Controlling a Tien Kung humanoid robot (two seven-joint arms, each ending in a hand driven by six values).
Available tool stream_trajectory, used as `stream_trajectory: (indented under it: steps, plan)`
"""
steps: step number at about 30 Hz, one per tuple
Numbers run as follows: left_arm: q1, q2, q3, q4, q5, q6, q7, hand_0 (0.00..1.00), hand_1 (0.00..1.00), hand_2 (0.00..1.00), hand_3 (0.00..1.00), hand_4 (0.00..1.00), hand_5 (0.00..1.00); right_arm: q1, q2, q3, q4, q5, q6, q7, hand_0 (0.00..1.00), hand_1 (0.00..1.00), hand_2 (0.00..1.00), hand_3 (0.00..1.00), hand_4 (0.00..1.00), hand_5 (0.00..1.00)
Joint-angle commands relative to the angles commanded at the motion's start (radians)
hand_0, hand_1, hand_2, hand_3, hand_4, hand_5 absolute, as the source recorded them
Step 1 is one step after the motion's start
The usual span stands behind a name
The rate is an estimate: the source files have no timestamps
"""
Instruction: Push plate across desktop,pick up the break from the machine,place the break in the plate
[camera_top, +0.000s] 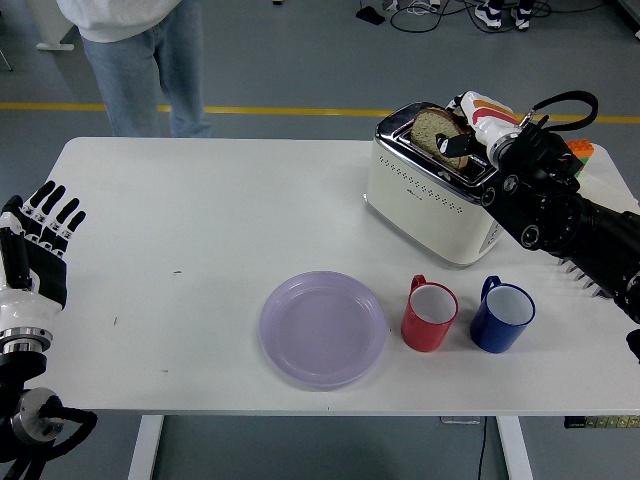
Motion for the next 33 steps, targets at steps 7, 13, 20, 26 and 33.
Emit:
stream_trajectory:
  steps: [7, 13, 20, 26, 33]
  plan:
    - [0.002, 0.002, -0.004, -0.002, 0.000, 0.000, 0.000, 0.772, 0.764, 0.826, 0.732, 0.482, 0.998, -0.007, -0.019, 0.168, 0.071, -0.202, -0.037, -0.010, 0.060, 0.197, 0.389, 0.482, 0.460, 0.108]
    - [0.011, 0.006, -0.011, -0.011, 0.001, 0.002, 0.000, 0.771, 0.764, 0.824, 0.731, 0.480, 0.998, -0.018, -0.076, 0.351, 0.154, -0.377, -0.064, -0.033, 0.050, 0.184, 0.382, 0.476, 0.407, 0.088]
    - [0.019, 0.006, -0.017, -0.008, 0.004, 0.002, 0.000, 0.771, 0.763, 0.824, 0.729, 0.479, 0.998, -0.066, -0.142, 0.549, 0.297, -0.511, -0.069, -0.081, 0.045, 0.167, 0.371, 0.473, 0.349, 0.004]
    - [0.028, 0.007, -0.019, 0.006, 0.007, 0.002, 0.003, 0.771, 0.763, 0.824, 0.730, 0.475, 0.998, -0.145, -0.193, 0.700, 0.492, -0.483, -0.072, -0.112, 0.046, 0.147, 0.371, 0.468, 0.349, 0.002]
    - [0.031, 0.006, -0.017, 0.017, 0.013, 0.003, 0.009, 0.772, 0.762, 0.824, 0.731, 0.478, 0.998, -0.220, -0.203, 0.714, 0.690, -0.268, -0.040, -0.152, 0.063, 0.164, 0.366, 0.461, 0.362, 0.002]
